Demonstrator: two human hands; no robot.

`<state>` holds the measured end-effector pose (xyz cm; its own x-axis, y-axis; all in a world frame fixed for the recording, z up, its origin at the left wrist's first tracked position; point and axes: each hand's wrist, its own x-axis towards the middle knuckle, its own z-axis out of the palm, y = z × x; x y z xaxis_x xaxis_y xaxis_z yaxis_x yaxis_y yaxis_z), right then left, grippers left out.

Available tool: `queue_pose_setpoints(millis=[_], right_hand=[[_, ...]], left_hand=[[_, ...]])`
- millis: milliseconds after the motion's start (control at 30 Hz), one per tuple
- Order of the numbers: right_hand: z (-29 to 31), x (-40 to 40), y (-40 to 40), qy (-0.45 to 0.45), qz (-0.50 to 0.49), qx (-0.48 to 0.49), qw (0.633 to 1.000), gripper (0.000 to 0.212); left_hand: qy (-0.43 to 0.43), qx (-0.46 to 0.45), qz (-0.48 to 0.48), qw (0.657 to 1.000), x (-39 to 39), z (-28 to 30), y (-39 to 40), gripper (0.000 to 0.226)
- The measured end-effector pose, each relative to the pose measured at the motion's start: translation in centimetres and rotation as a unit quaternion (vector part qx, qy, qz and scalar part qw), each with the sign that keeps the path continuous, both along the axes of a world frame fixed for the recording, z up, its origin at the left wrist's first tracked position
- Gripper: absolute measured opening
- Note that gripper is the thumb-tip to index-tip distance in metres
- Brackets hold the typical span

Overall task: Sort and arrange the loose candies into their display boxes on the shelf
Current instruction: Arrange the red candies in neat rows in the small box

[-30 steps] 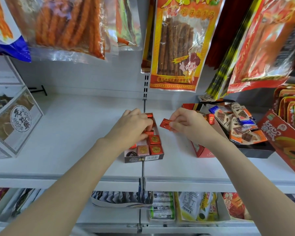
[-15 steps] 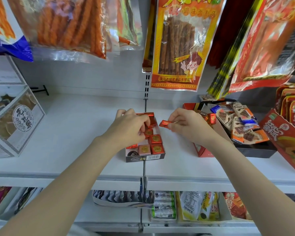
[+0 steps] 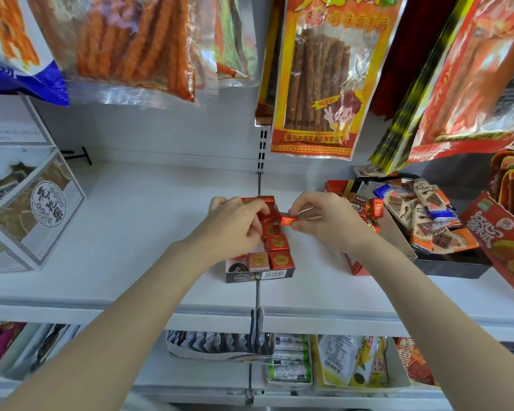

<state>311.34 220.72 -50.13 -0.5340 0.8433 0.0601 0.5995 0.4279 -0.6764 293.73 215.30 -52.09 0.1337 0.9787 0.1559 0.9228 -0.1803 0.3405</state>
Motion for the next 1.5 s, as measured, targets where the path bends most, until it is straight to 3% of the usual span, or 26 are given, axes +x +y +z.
queue_pose_setpoints(millis=[300, 433, 567, 833, 1000, 1333, 1500], right_hand=[[-0.5, -1.8, -0.2, -0.045, 0.043, 0.047, 0.997, 0.015], [-0.6, -2.2, -0.3, -0.112, 0.067, 0.099, 0.987, 0.013], [-0.4, -2.1, -0.2, -0.167, 0.087, 0.127, 0.974, 0.015], [-0.2, -1.8, -0.1, -0.110, 0.046, 0.143, 0.983, 0.023], [-0.3, -3.4, 0.6, -0.086, 0.003, 0.124, 0.989, 0.024], [-0.9, -4.8, 1.6, -0.171, 0.065, 0.080, 0.980, 0.038], [-0.9, -4.9, 1.7, -0.170, 0.063, 0.086, 0.980, 0.024]], left_hand=[[0.013, 0.002, 0.013, 1.000, -0.5, 0.1, -0.1, 0.041], [0.009, -0.009, 0.002, 1.000, -0.8, 0.3, -0.5, 0.028], [0.020, -0.045, -0.022, 0.999, -0.9, 0.1, -0.8, 0.028], [0.032, -0.052, -0.033, 0.998, -0.6, -0.1, -1.1, 0.027], [0.010, 0.011, 0.017, 1.000, -1.2, 0.7, -1.3, 0.029], [-0.016, -0.042, 0.000, 0.999, -2.6, -0.2, -1.2, 0.046], [-0.009, -0.021, 0.017, 1.000, -2.5, 0.1, -1.0, 0.027]])
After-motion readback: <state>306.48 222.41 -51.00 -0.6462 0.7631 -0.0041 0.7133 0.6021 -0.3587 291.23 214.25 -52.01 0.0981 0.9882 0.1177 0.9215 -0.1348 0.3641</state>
